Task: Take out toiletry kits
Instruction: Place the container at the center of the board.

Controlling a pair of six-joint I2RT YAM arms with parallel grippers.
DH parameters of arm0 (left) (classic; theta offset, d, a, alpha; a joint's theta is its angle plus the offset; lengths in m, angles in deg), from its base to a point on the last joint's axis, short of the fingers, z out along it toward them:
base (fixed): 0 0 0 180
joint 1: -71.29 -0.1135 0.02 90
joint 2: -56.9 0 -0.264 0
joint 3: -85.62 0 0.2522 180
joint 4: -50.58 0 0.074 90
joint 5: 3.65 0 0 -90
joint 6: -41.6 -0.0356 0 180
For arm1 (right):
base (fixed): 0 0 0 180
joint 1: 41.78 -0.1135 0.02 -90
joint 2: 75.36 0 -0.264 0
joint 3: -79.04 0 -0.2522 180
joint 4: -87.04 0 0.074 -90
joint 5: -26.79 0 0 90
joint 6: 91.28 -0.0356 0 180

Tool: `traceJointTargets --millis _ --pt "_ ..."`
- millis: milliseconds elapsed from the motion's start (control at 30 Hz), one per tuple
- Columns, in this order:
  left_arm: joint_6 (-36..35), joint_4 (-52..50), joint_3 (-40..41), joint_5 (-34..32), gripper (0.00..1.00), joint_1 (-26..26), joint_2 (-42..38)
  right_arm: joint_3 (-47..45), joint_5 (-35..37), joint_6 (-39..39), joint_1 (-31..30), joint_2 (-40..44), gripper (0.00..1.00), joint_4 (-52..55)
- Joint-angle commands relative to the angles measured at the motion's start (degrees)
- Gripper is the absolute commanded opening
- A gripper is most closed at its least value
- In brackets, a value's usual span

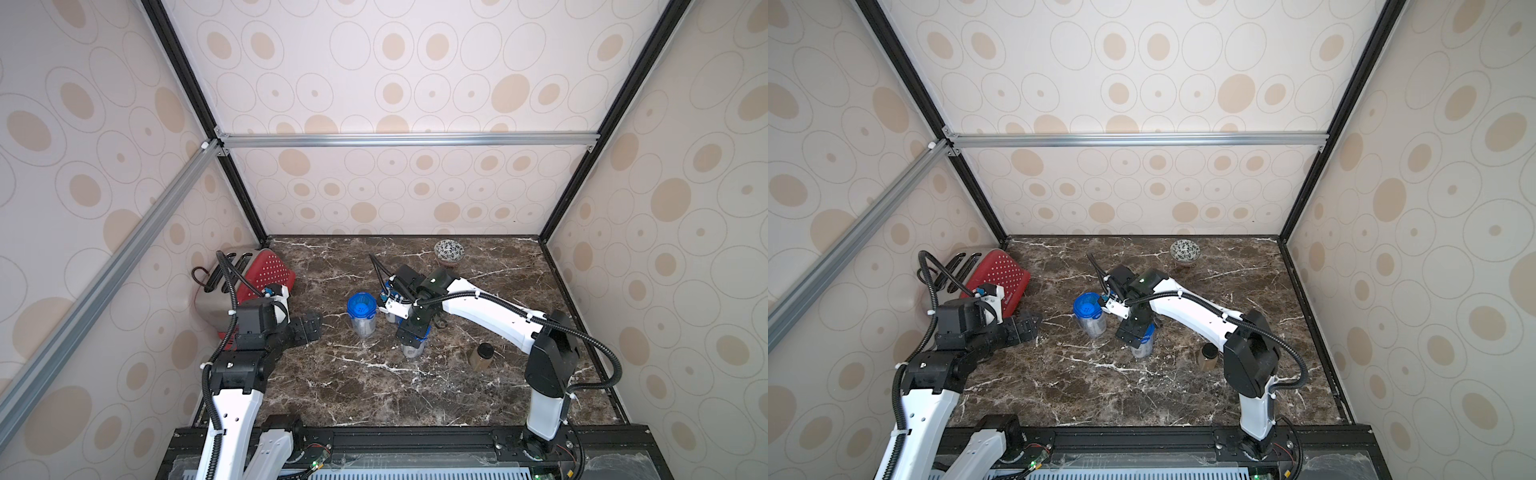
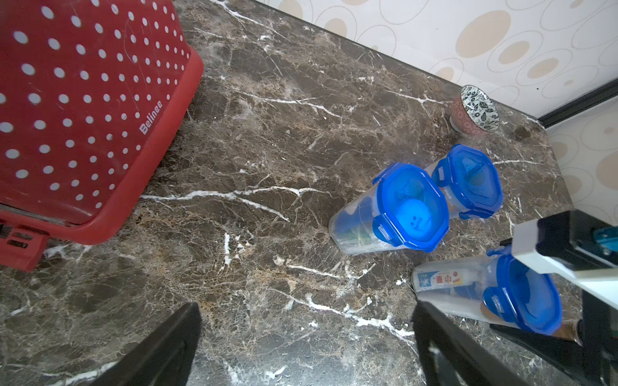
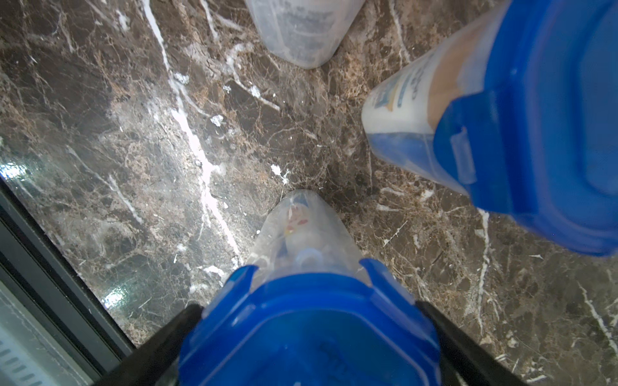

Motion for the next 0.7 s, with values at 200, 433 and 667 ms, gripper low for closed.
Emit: traceJointTargets --millis 200,433,667 --pt "-2.5 -1.0 -2.5 2.7 0.99 0.3 0.5 -2.0 -1.0 -1.8 1.1 8.5 1.00 -3.3" --pt "0.0 0.6 -5.7 15.8 0.96 2.3 3.0 -15.3 -4.4 -8.5 5.9 21.2 1.00 -12.9" --pt "2.4 3.1 -7.3 14.5 0.93 11.1 6.5 -32.7 -10.4 -17.6 6.7 31.4 0.94 -20.4"
